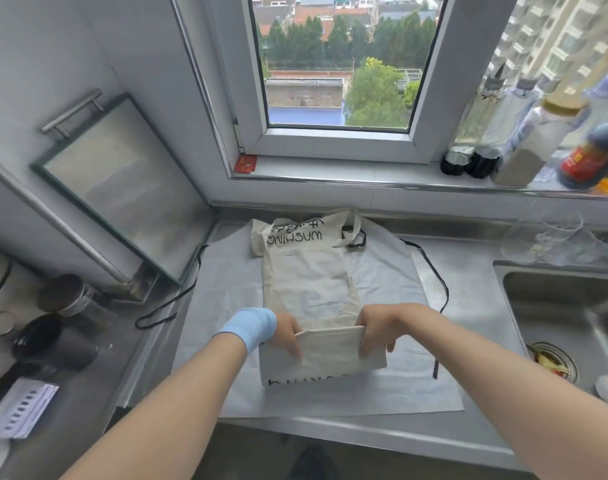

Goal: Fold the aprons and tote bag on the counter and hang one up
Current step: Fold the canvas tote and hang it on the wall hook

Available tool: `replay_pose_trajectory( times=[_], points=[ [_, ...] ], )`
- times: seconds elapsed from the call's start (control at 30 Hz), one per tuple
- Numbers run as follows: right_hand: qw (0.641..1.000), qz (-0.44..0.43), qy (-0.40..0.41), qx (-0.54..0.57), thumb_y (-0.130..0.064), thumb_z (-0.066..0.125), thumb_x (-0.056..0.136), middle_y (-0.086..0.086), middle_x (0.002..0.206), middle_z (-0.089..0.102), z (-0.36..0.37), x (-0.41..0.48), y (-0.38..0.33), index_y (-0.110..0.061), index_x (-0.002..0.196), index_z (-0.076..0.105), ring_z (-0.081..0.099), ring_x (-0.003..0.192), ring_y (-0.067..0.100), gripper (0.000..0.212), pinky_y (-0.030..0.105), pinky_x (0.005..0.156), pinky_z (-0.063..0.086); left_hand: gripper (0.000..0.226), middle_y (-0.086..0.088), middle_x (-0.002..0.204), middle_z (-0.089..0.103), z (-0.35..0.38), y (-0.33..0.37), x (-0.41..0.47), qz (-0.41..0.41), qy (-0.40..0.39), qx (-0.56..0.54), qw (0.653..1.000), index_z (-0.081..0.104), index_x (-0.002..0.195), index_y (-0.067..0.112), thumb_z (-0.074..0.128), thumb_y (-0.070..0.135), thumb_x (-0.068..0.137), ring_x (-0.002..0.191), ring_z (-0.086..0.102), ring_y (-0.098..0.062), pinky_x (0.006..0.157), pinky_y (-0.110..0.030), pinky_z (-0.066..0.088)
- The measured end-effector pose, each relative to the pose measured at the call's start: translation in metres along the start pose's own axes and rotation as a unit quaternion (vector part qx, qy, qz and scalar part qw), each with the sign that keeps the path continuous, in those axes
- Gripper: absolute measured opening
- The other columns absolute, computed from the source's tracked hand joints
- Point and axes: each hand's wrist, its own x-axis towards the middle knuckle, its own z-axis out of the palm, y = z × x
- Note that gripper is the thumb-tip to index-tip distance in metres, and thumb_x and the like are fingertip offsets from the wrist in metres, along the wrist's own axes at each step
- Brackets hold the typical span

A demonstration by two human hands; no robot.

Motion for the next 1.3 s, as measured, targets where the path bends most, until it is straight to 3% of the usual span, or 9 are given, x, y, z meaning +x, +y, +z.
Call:
replay_pose_trajectory(
  times=[0.13,0.33,0.57,0.77,0.87,0.93,1.03,1.17,1.3],
  points=[
    [0.997,-0.014,0.018,0.073,-0.024,0.074,0.077,0.004,0.088,0.072,-0.016,0.002,0.0,-0.019,0.09,0.071,0.068,0.07,0.017,0.015,0.027,0.061,0.057,0.024,0.001,0.1,0.067,-0.017,-0.009,0.001,-0.001,0.003,-0.032,0.999,0.069,0.1,0.023,0.071,0.037,0.08,0.089,0.064,-0.022,0.086,-0.036,0.055],
    [0.96,-0.038,0.271,0.06,-0.029,0.06,0.077,-0.004,0.075,0.064,-0.03,0.048,0.01,-0.02,0.072,0.064,0.061,0.075,0.018,0.011,0.027,0.06,0.044,0.011,0.001,0.089,0.065,-0.047,-0.033,0.034,0.021,0.208,-0.071,0.975,0.067,0.091,0.024,0.066,0.031,0.083,0.084,0.061,-0.02,0.073,-0.026,0.047],
    [0.947,-0.022,0.315,0.067,-0.034,0.061,0.092,0.002,0.145,0.045,-0.045,0.118,0.023,-0.02,0.097,0.068,0.052,0.125,0.023,0.016,0.031,0.098,0.043,0.022,0.003,0.123,0.056,-0.06,-0.06,0.101,0.025,0.279,-0.052,0.958,0.069,0.106,0.023,0.057,0.032,0.09,0.12,0.044,-0.027,0.101,-0.039,0.041],
    [0.922,0.045,0.384,0.037,-0.037,0.052,0.094,0.0,0.116,0.058,-0.058,0.151,0.024,-0.025,0.105,0.068,0.06,0.105,0.026,0.023,0.033,0.077,0.043,0.022,-0.005,0.104,0.063,-0.074,-0.071,0.143,0.001,0.328,-0.037,0.944,0.063,0.092,0.02,0.052,0.04,0.093,0.107,0.049,-0.03,0.082,-0.035,0.045],
    [0.915,0.06,0.397,0.046,-0.036,0.056,0.091,0.001,0.108,0.058,-0.064,0.164,0.024,-0.023,0.102,0.069,0.059,0.101,0.026,0.022,0.033,0.075,0.045,0.023,-0.002,0.118,0.056,-0.078,-0.069,0.151,-0.024,0.342,-0.021,0.939,0.061,0.105,0.024,0.056,0.04,0.09,0.112,0.047,-0.027,0.083,-0.035,0.044],
    [0.92,0.069,0.381,0.06,-0.035,0.057,0.088,0.001,0.109,0.057,-0.068,0.169,0.024,-0.022,0.101,0.067,0.058,0.1,0.025,0.021,0.033,0.077,0.047,0.034,0.0,0.126,0.05,-0.076,-0.065,0.154,-0.04,0.385,0.034,0.922,0.055,0.118,0.025,0.062,0.033,0.085,0.117,0.046,-0.024,0.09,-0.035,0.042],
    [0.912,0.093,0.395,0.057,-0.03,0.061,0.086,0.004,0.112,0.054,-0.069,0.174,0.019,-0.02,0.11,0.062,0.057,0.101,0.028,0.026,0.037,0.08,0.048,0.042,-0.002,0.12,0.058,-0.063,-0.051,0.153,0.01,0.478,0.079,0.875,0.064,0.104,0.024,0.069,0.009,0.065,0.108,0.052,-0.026,0.086,-0.035,0.037],
    [0.861,0.05,0.501,-0.076,-0.013,0.058,0.079,0.013,0.129,0.052,-0.046,0.176,0.007,-0.014,0.123,0.055,0.052,0.116,0.035,0.045,0.045,0.088,0.045,0.037,-0.004,0.132,0.057,-0.029,-0.023,0.158,0.077,0.418,0.098,0.9,0.062,0.115,0.024,0.063,0.031,0.078,0.122,0.048,-0.026,0.097,-0.038,0.036],
    [0.888,-0.069,0.442,-0.111,-0.032,0.038,0.093,0.009,0.155,0.036,-0.003,0.179,0.001,-0.019,0.141,0.047,0.032,0.143,0.029,0.051,0.046,0.113,0.029,0.071,0.0,0.163,0.001,-0.006,-0.019,0.164,0.041,0.324,0.084,0.941,0.013,0.154,0.021,0.009,0.049,0.089,0.15,-0.001,-0.023,0.118,-0.05,0.001]
  ],
)
